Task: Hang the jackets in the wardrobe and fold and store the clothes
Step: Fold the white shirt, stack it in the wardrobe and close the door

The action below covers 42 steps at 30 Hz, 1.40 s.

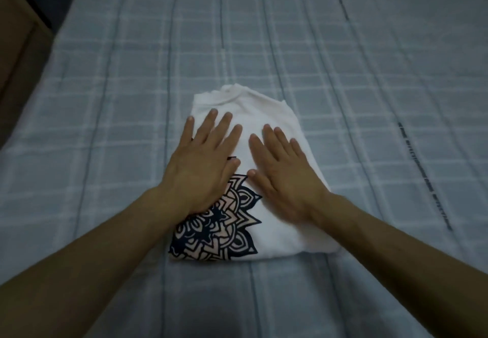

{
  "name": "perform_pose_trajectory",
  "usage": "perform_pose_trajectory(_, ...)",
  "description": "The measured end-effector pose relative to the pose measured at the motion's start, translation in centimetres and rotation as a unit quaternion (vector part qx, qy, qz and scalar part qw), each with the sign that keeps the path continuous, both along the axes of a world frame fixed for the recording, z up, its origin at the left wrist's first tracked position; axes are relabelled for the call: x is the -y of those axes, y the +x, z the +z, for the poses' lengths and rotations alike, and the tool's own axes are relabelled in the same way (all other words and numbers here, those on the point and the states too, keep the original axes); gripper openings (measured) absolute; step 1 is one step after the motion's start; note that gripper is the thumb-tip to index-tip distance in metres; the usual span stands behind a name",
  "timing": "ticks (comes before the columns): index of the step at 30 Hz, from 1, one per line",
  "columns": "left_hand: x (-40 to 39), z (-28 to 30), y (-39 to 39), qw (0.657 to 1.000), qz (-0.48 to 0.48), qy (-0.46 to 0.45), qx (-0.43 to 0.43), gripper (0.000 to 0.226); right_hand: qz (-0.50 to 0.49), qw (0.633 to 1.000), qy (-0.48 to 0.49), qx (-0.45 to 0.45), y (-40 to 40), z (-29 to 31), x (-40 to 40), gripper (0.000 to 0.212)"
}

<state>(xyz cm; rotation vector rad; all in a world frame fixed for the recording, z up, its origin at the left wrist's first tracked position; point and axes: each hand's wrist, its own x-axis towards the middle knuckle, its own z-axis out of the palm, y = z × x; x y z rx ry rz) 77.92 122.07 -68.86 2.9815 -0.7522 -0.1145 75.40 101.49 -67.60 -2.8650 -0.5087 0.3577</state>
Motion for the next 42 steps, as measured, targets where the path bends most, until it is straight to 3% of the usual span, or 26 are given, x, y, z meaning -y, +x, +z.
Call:
perform_pose_trajectory(5, -3.6, -1.8, -7.2, 0.998, -0.017, -0.034, -0.059, 0.066, 0.068, 0.997, -0.028, 0.019, -8.0, -0.3, 3.0, 0.079)
perform_pose_trajectory(9, -4.8, -2.7, -6.7, 0.997, -0.042, -0.031, -0.059, 0.067, 0.114, 0.992, -0.026, 0.040, -7.0, -1.5, 5.0, 0.082)
perform_pose_trajectory(14, -4.0, 0.2, -8.8, 0.993, -0.054, -0.107, 0.007, 0.074, 0.139, 0.988, -0.023, 0.056, -9.7, -0.7, 5.7, 0.090)
perform_pose_trajectory(16, -3.7, 0.9, -10.6, 0.982, -0.110, -0.148, 0.040, 0.076, 0.124, 0.989, -0.023, 0.076, -11.2, -1.0, 6.5, 0.080)
perform_pose_trajectory(19, -3.8, -0.1, -12.5, 0.981, -0.146, -0.124, 0.040, 0.064, 0.090, 0.988, -0.016, 0.128, -12.1, -1.8, 7.1, 0.075)
perform_pose_trajectory(24, -3.9, -1.5, -12.5, 0.984, -0.121, -0.105, 0.075, 0.047, 0.060, 0.984, -0.034, 0.163, -11.4, -2.4, 5.8, 0.082)
perform_pose_trajectory(27, -3.3, -0.8, -12.6, 0.987, -0.092, -0.102, 0.086, 0.032, 0.045, 0.984, -0.036, 0.167, -11.0, -2.3, 5.4, 0.076)
perform_pose_trajectory(32, -3.9, 2.2, -14.3, 0.991, -0.074, -0.106, 0.040, 0.034, 0.035, 0.983, -0.002, 0.180, -11.7, 0.3, 5.0, 0.067)
perform_pose_trajectory(39, -4.8, 4.8, -21.6, 0.992, -0.079, -0.102, 0.019, 0.027, 0.046, 0.992, 0.001, 0.116, -19.2, 3.6, 4.8, 0.063)
perform_pose_trajectory(42, -4.7, 5.0, -26.5, 0.989, -0.068, -0.128, -0.022, 0.038, 0.061, 0.996, -0.002, 0.062, -23.7, 4.3, 4.9, 0.057)
